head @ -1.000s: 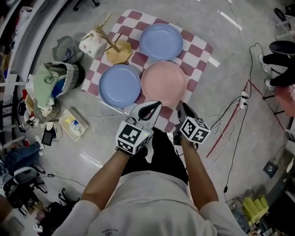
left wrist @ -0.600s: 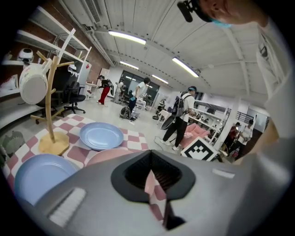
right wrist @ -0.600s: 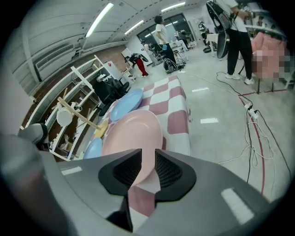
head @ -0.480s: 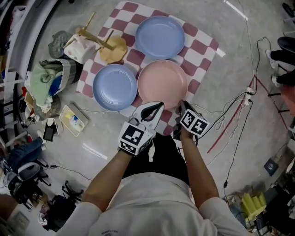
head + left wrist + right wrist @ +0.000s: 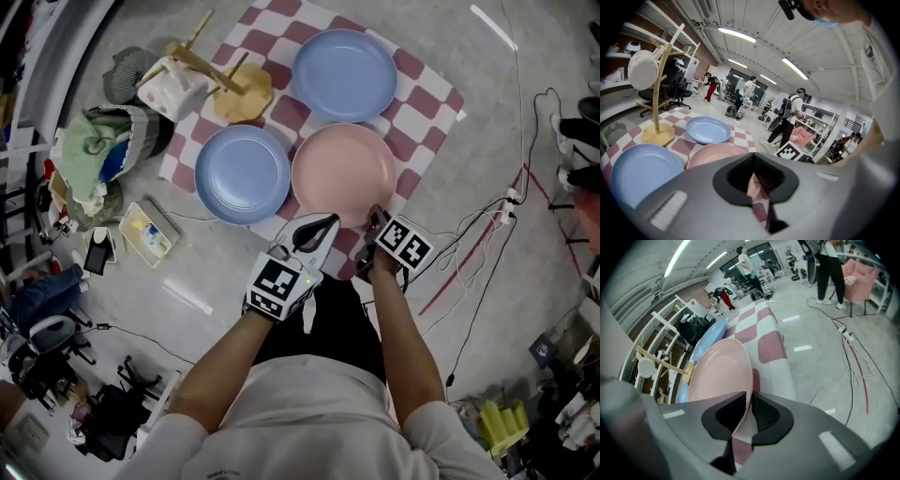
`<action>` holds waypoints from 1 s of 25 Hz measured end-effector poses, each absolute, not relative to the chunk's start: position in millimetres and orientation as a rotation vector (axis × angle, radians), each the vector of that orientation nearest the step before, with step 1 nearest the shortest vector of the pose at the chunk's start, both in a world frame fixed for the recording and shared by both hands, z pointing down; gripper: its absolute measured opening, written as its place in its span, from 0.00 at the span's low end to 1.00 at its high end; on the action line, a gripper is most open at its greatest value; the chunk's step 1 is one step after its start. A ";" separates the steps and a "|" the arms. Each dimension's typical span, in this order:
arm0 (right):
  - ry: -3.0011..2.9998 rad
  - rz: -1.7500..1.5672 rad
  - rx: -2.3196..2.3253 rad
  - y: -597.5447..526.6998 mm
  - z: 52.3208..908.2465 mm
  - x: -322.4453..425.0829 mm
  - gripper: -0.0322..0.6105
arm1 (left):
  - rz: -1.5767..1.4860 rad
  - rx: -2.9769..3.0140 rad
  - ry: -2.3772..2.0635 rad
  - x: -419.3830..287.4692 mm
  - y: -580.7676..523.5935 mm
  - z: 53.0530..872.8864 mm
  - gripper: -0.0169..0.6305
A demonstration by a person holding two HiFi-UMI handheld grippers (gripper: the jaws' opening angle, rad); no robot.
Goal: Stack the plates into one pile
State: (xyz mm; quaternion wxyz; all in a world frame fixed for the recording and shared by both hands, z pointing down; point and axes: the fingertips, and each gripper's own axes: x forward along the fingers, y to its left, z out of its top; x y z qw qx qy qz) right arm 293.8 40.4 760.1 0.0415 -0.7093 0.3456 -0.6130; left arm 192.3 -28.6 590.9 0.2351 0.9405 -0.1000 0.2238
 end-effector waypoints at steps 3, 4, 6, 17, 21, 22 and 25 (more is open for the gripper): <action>0.953 -1.869 -2.047 39.9 760.6 295.0 0.11 | 0.606 2.582 -0.291 188.7 -32.3 588.7 0.04; 0.928 -1.861 -2.020 40.7 760.3 296.4 0.10 | 0.603 2.581 -0.296 187.4 -33.2 587.7 0.04; 0.912 -1.847 -2.002 42.8 758.5 300.9 0.10 | 0.600 2.580 -0.305 185.3 -33.9 585.9 0.04; 1.003 -1.774 -1.976 36.3 717.8 309.1 0.10 | 0.533 2.610 -0.350 178.7 -35.8 563.2 0.04; 1.070 -1.771 -1.953 21.2 701.7 298.2 0.10 | 0.507 2.619 -0.393 170.6 -42.2 554.2 0.04; 1.088 -1.772 -1.947 16.7 698.7 294.5 0.10 | 0.501 2.620 -0.402 168.4 -44.0 551.5 0.04; 1.137 -1.780 -1.923 2.6 691.4 280.1 0.11 | 0.500 2.616 -0.449 155.1 -49.5 549.6 0.04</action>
